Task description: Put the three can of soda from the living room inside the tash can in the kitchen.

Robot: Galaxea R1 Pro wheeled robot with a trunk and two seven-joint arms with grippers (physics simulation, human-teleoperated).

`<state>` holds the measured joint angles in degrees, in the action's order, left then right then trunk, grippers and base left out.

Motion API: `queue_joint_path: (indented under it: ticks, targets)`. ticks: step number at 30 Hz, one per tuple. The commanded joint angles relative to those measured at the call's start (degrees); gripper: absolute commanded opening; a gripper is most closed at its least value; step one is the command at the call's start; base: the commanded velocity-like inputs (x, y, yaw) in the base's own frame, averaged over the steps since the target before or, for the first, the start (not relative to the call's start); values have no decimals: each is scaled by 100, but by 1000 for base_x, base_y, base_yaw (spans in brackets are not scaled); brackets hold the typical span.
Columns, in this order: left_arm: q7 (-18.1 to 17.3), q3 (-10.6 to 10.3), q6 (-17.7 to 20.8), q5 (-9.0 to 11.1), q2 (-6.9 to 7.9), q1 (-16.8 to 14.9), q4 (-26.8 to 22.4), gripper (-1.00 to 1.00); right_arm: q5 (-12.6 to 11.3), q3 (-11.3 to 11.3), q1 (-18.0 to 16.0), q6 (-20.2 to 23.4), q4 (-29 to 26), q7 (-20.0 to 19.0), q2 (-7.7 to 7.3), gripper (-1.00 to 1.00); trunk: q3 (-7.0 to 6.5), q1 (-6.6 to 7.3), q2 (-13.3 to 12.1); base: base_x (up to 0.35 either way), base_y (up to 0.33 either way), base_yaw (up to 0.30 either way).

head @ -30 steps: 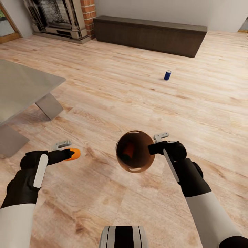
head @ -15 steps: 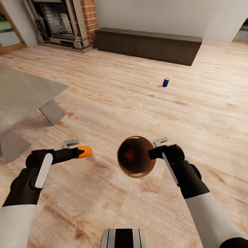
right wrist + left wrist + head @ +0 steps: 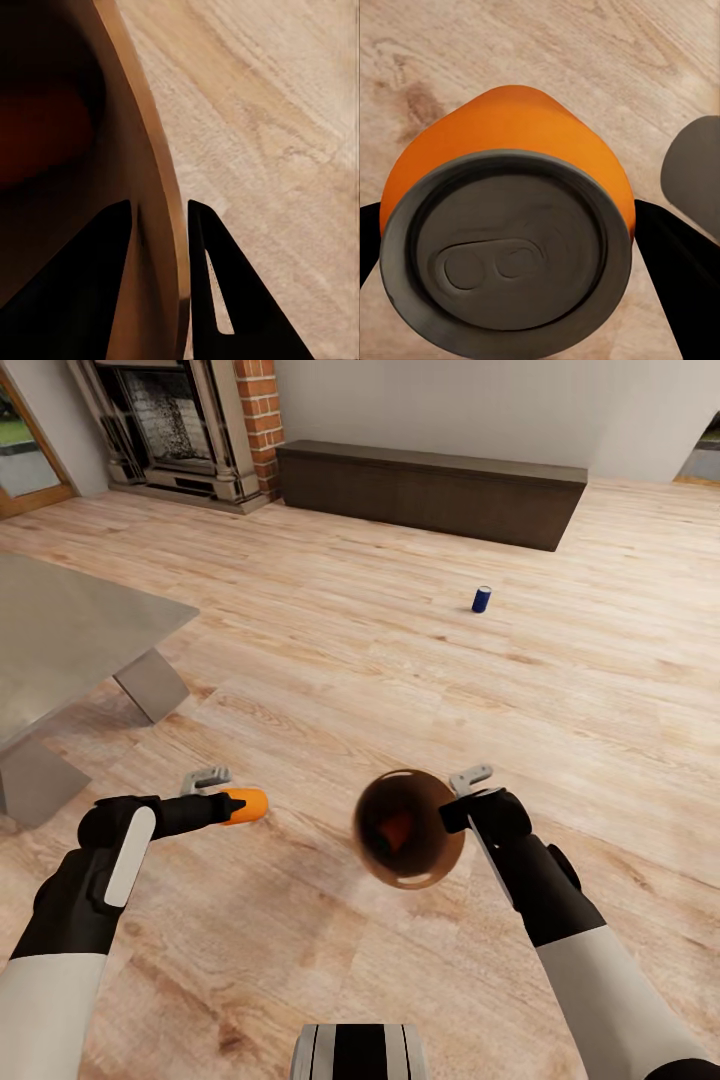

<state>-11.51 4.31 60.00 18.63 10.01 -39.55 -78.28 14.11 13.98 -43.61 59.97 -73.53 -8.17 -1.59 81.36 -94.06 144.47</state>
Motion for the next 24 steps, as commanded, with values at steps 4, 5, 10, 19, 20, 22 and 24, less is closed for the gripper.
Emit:
queue_joint_path:
  ticks: [4,5,10,19,20,22,24]
  targets:
    - [0,0,0,0,0,0,0,-100,77,3,-2,3,-2,0,1,-100,-1,1,0,0,0,0]
    - [0,0,0,0,0,0,0,-100,107,3,-2,3,-2,0,1,-100,-1,1,0,0,0,0]
    - [-159,-50,0,183,162,17,-164,-100,236,-21,158,3,-120,139,79,-100,-1,1,0,0,0,0]
    - [-815,-161,0,2843,997,2,-1094,-100,-1200,-26,166,3,136,167,175,-100,-1,1,0,0,0,0]
    - [-852,-178,0,2895,1019,-2,-1115,-100,-1200,-27,165,3,155,167,177,-100,-1,1,0,0,0,0]
    - [-952,-206,0,2970,1059,-11,-1145,-100,-1200,-25,163,3,185,167,180,-100,-1,1,0,0,0,0]
    - [-1234,-230,0,3036,1104,-23,-1171,-100,-1200,-26,155,3,234,167,183,-100,-1,1,0,0,0,0]
